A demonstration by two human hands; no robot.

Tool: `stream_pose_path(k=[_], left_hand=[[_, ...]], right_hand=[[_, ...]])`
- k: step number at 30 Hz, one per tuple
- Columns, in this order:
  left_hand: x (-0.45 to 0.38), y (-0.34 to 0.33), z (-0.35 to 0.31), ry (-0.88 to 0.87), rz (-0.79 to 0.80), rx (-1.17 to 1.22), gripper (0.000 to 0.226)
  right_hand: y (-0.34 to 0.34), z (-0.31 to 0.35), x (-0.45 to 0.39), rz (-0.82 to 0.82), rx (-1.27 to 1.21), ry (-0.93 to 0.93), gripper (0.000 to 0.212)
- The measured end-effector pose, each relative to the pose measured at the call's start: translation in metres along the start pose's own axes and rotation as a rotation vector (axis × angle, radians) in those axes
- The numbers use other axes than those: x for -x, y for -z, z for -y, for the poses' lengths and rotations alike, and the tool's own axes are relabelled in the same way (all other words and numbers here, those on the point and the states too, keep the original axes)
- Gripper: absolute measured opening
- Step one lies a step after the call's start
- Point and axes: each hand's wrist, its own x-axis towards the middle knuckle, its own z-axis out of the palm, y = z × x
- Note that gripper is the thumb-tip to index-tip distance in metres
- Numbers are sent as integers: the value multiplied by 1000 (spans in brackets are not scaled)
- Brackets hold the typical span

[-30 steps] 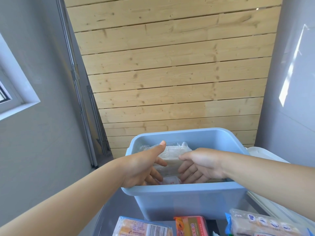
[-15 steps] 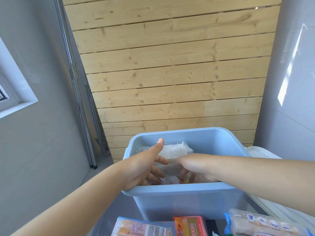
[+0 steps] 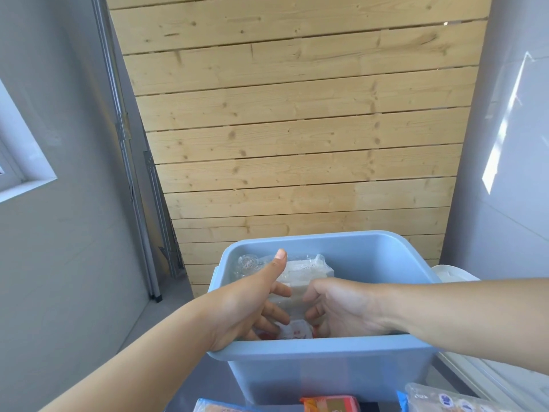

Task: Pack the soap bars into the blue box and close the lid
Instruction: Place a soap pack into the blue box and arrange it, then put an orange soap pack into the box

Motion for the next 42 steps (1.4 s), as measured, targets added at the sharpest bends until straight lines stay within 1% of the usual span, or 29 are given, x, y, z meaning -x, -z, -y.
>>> stream_pose_path(k=[2,5,10,11,14,15,17,19,21,24,26,27,30,36,39,42], left_hand=[[-1,0,1,0,3,-5,84],[-2,-1,0,-2,0,-11,84],[4,-1,-2,-23,-11,-10,81],[8,-3,-3,-38,-28,-5,80],[25,-8,-10,-132,-128,63,67],[32,-10,-13,-166,-164,83,62],[49,-16,-19,-226,-220,102,54],[67,-26,-20,-296,-256,100,47],[83,-40,-16,-371,-280,52,41],[102,-67,-8,-459,-345,-13,33],[111,-85,-4,-484,-384,5,28],[115,-94,-2,-484,-376,24,27],[122,-121,10,-472,-293,67,27],[118,-167,46,-376,-128,64,26],[116,-184,63,-307,-84,77,22],[115,-196,79,-316,-67,23,19]], right_hand=[[0,0,0,32,4,-23,29],[0,1,-1,22,70,-36,40],[-7,8,8,-9,213,-83,70],[-8,10,12,-18,224,-73,70],[-13,12,32,-70,263,-15,47],[-15,12,41,-112,306,16,41],[-20,7,59,-243,417,148,33],[-25,0,79,-390,506,320,27],[-30,-10,100,-476,530,463,23],[-37,-32,129,-523,575,578,21],[-38,-49,145,-591,604,649,20],[-38,-58,153,-612,598,676,20],[-38,-88,170,-618,544,698,20],[-28,-157,179,-614,464,570,21],[-23,-190,183,-624,442,525,21],[-24,-218,189,-639,433,505,20]])
